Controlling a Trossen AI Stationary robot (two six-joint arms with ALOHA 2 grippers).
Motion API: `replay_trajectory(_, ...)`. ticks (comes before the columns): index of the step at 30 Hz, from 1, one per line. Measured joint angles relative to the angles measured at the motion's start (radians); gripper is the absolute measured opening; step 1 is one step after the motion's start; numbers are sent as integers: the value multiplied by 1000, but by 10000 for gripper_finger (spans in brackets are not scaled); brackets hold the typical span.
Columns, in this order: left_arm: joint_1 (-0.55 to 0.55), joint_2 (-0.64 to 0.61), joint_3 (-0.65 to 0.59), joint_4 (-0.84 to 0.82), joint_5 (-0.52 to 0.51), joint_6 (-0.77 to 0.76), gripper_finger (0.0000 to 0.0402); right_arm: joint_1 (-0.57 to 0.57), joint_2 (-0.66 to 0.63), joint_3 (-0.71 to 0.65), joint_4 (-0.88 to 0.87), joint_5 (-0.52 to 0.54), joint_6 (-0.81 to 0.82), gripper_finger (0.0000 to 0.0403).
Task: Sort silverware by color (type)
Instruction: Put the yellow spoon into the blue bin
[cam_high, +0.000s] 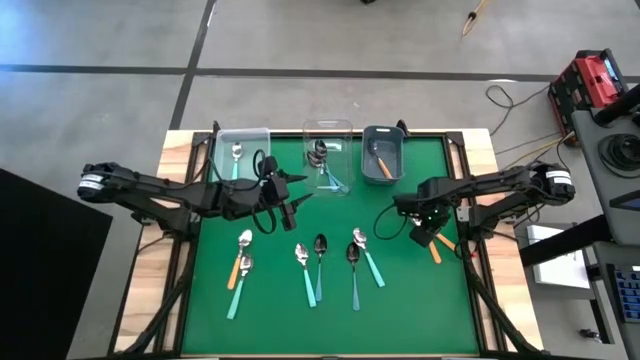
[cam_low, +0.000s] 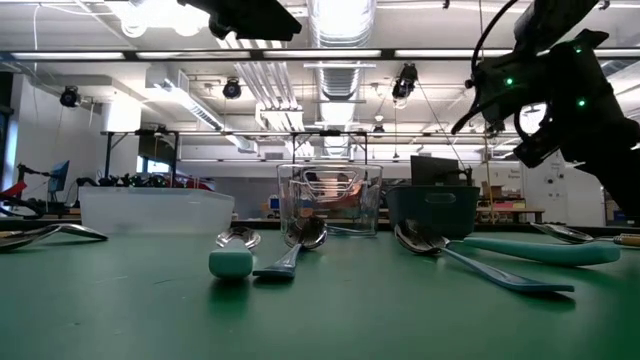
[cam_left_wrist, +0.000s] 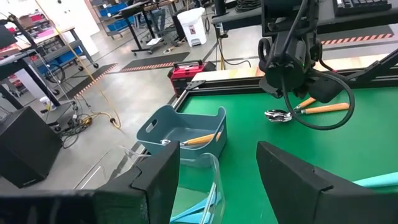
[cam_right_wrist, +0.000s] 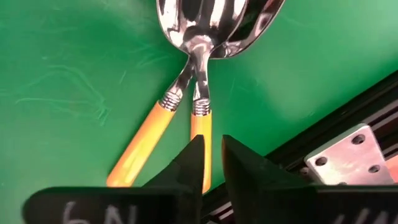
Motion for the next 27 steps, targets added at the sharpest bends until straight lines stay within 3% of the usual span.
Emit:
replay_trajectory(10,0,0,0,0,0,0,197,3,0,-3,37,19,8,157)
replay_trajectory(27,0,1,0,0,0,0,197,3,0,-104,94,19,18,157)
